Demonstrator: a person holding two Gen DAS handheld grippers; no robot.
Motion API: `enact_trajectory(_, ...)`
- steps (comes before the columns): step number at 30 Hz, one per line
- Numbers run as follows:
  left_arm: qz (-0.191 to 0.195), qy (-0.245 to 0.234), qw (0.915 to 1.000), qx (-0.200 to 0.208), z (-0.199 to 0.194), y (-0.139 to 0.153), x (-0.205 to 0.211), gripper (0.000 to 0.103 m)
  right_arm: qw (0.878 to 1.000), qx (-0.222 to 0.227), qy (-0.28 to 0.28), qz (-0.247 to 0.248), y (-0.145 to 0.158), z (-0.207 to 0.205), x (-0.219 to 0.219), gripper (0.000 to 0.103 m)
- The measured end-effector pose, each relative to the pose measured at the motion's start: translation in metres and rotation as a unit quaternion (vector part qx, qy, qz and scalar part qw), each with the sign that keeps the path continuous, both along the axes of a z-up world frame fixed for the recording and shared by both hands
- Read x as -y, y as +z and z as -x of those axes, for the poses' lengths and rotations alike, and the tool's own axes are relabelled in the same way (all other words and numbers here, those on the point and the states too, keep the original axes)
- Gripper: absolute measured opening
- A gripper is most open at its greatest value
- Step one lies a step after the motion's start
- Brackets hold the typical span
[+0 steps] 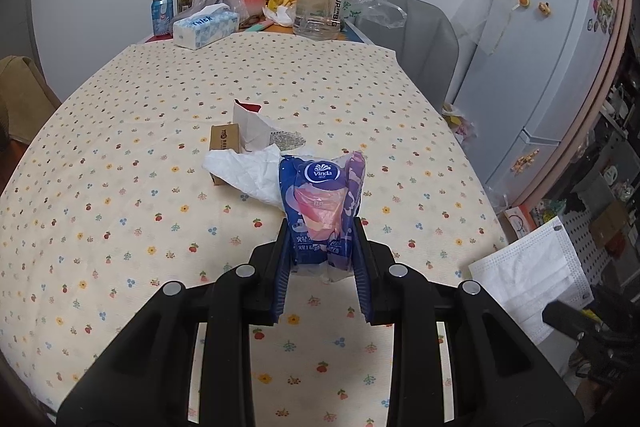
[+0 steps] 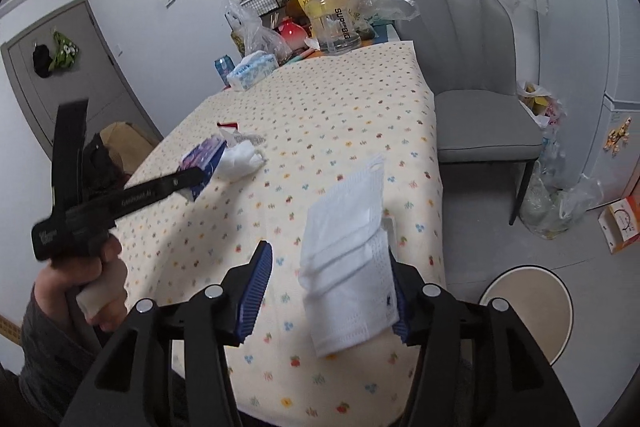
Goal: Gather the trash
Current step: 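Lift the package in the left gripper while the right gripper holds the paper bag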
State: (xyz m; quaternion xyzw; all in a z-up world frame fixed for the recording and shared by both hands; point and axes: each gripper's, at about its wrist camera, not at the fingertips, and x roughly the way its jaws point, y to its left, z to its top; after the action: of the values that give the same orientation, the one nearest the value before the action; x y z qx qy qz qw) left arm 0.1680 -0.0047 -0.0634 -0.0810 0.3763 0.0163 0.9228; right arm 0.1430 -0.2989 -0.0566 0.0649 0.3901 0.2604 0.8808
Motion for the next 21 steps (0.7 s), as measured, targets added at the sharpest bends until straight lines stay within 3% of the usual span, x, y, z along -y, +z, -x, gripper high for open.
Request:
enact_trajectory(5, 0.002, -0.002, 1.0000, -0.003, 0.000, -0.003, 0.001, 0.028, 1.000, -0.010, 0.004, 0.008, -0.004, 0.013, 0.009, 0.032)
enact_trajectory(7, 0.004, -0.003, 1.0000, -0.003, 0.000, -0.004, 0.001, 0.028, 1.000, -0.016, 0.011, 0.001, -0.006, 0.015, 0.010, 0.014)
enact_trajectory(9, 0.007, -0.004, 1.0000, -0.003, 0.001, -0.005, 0.001, 0.028, 1.000, -0.023, 0.016, 0.006, -0.010, 0.014, 0.006, 0.004)
enact_trajectory(16, 0.015, 0.004, 0.9998, 0.011, 0.008, 0.003, -0.011, 0.028, 0.998, 0.018, 0.055, -0.004, 0.022, 0.002, -0.032, 0.002)
enact_trajectory(21, 0.023, 0.028, 0.9988, 0.032, 0.018, 0.017, -0.034, 0.028, 0.991, 0.038, 0.109, -0.074, 0.060, -0.013, -0.059, 0.002)
